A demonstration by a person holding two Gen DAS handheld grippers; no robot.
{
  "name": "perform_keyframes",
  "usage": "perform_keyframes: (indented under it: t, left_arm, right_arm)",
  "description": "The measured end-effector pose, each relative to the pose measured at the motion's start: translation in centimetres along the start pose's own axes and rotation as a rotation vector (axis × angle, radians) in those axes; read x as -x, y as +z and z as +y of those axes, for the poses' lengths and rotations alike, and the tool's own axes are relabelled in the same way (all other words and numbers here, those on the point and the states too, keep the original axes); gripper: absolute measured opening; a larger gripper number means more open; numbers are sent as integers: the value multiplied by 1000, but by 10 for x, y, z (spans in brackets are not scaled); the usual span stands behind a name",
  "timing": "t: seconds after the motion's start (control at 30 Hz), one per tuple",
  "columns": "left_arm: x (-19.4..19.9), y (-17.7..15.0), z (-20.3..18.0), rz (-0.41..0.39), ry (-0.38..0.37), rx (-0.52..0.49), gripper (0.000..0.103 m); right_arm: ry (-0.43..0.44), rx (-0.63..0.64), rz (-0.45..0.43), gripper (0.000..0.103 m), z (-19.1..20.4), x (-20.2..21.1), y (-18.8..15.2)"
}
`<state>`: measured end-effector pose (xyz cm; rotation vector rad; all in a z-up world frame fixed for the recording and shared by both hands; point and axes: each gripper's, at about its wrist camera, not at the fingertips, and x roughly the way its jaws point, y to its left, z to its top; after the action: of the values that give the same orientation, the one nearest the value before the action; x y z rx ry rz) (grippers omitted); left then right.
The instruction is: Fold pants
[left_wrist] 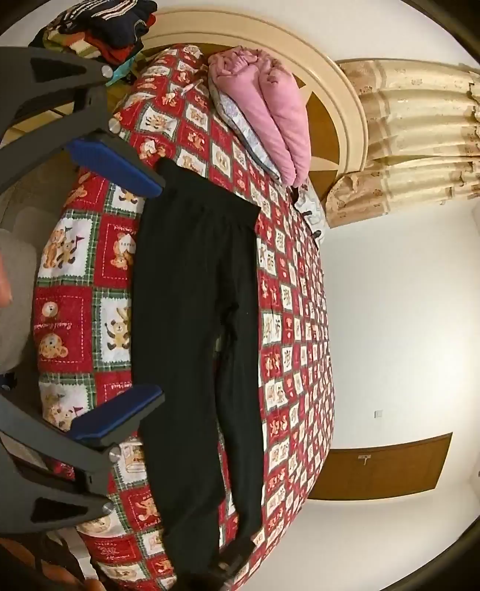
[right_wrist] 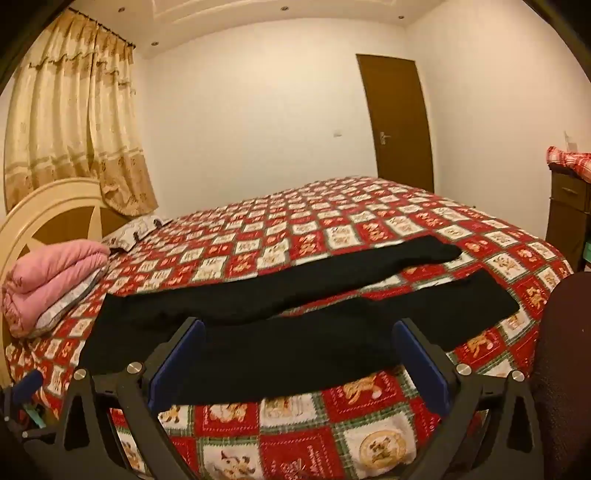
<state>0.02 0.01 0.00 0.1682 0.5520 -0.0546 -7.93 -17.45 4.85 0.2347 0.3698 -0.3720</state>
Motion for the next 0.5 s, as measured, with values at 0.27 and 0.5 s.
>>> perform_keyframes:
  t: [0.27, 0.5]
  left_arm:
    - [0, -1, -1, -8, 3, 14, 103]
    - [0, -4, 7, -7, -7, 22, 103]
  right_arm:
    - [-17, 39, 68, 102, 1, -2, -7]
    - [-23, 4, 86, 102, 6, -6, -9]
